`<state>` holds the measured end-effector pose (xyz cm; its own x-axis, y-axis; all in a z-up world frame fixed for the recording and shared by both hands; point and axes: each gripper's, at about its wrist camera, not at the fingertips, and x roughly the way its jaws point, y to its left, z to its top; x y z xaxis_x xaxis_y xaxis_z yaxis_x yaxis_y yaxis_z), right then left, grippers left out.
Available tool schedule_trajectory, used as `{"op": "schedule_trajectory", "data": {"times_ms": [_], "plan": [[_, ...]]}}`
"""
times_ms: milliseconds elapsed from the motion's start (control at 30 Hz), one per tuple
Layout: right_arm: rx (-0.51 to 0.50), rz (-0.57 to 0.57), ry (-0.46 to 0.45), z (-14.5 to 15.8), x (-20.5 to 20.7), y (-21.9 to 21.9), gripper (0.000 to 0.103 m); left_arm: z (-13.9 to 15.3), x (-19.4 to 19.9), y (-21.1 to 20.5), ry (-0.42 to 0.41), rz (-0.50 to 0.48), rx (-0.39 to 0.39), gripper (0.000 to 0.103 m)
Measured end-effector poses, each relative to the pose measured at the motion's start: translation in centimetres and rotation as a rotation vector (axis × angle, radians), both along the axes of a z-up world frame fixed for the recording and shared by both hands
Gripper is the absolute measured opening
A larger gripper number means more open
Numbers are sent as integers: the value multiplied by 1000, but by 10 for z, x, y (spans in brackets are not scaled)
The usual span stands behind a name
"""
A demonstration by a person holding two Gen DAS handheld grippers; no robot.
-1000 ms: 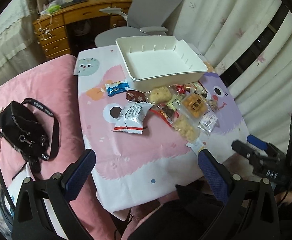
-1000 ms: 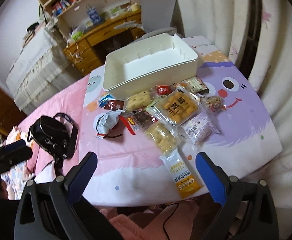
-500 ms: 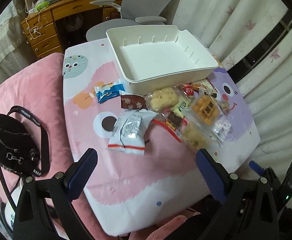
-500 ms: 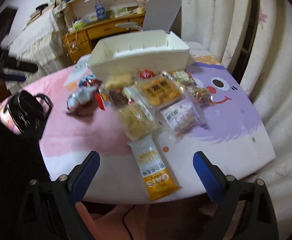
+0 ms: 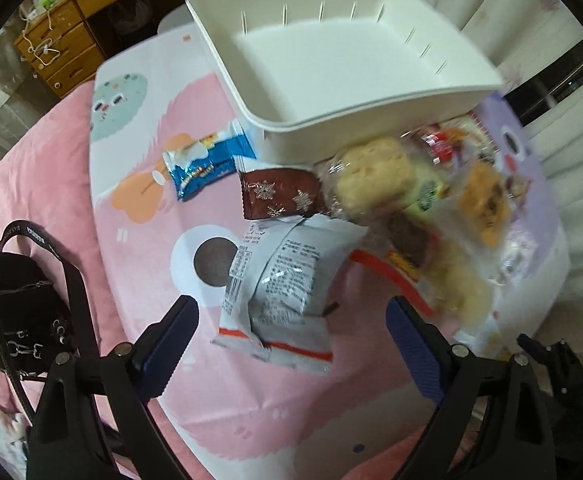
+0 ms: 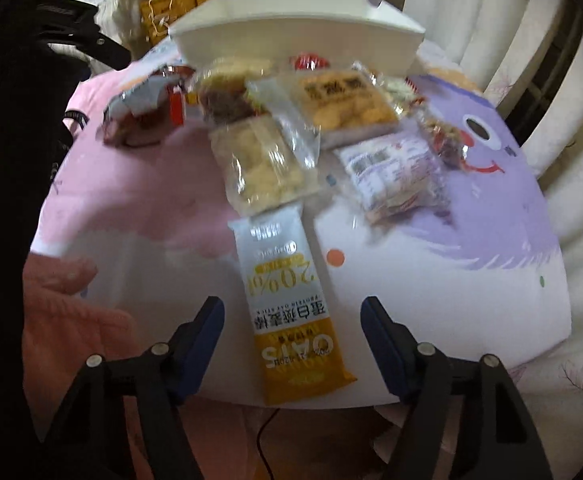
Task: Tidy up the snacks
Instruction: 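Grasp the yellow OATS bar with the right tool while the left tool grasps the grey snack bag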
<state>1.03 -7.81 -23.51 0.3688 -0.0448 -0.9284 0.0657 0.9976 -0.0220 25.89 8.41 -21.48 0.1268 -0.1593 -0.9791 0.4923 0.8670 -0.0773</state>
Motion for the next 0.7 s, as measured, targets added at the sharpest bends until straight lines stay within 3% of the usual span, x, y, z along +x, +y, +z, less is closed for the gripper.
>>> {"op": "schedule_trajectory", "data": {"times_ms": [400,467,533,700], "plan": [[32,-3,114,-19,18,-13,50,-54,30,-14,53,-16,104,92],[20,10,119,-20,22,-13,48,-62,34,-13,71,-5,107,77],[17,16,120,-19,23,-14,46,-68,36,-12,71,6,132,70],[23,23,133,-17,27,-17,42,-73,41,-10,69,23,144,61]]}}
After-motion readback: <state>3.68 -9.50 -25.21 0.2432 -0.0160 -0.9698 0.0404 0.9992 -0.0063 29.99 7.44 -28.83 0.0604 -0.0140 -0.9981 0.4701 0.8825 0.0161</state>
